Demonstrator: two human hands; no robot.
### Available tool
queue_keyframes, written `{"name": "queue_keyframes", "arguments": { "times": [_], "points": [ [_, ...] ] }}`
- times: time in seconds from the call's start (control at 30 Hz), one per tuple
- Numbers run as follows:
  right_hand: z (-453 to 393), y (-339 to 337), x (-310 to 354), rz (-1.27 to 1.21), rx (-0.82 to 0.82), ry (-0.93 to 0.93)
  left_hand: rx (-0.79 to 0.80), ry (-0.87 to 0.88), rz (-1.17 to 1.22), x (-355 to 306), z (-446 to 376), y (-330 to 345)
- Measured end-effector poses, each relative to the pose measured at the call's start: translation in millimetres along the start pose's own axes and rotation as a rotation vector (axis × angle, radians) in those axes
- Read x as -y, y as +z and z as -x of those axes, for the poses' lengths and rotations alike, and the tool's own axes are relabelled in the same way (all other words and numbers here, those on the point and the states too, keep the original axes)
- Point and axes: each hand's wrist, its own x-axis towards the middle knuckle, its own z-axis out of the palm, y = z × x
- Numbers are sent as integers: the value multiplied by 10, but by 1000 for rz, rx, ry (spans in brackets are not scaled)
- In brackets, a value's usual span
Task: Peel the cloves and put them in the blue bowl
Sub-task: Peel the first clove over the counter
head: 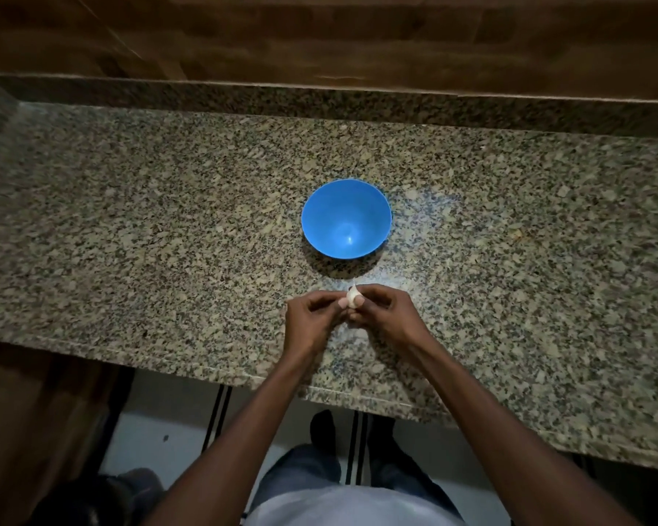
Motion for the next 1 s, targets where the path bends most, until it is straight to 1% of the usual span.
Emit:
{"name": "queue_keyframes", "arguments": {
  "times": [0.13, 0.23, 0.3, 0.47, 0.6, 0.7, 0.77, 0.87, 0.93, 1.0],
  "points": [
    [-89, -51, -22, -38, 52, 17, 7, 110, -136, -19, 49, -21],
    [-145, -33, -25, -38, 86, 8, -20, 180, -263, -10, 45, -74],
    [-174, -12, -37, -30, 98, 4, -36, 191, -325, -23, 28, -93],
    [-210, 57, -64, -5, 70, -10, -4, 207, -391, -72, -34, -129],
    [-233, 110, -107, 23, 45, -12, -45, 213, -438, -19, -94, -131],
    [-221, 149, -162, 17, 3, 12, -110, 188, -408, 28, -83, -102],
    [-189, 174, -180, -9, -33, 36, -125, 147, -343, 64, -75, -109],
    [-130, 234, -153, -64, -31, 50, -147, -11, -153, 106, -85, -140],
    [-107, 286, -125, -52, -13, 49, -153, -125, -15, 123, -105, -167],
    [-96, 313, -88, -10, -29, 38, -157, -202, 98, 123, -94, -199]
  ]
}}
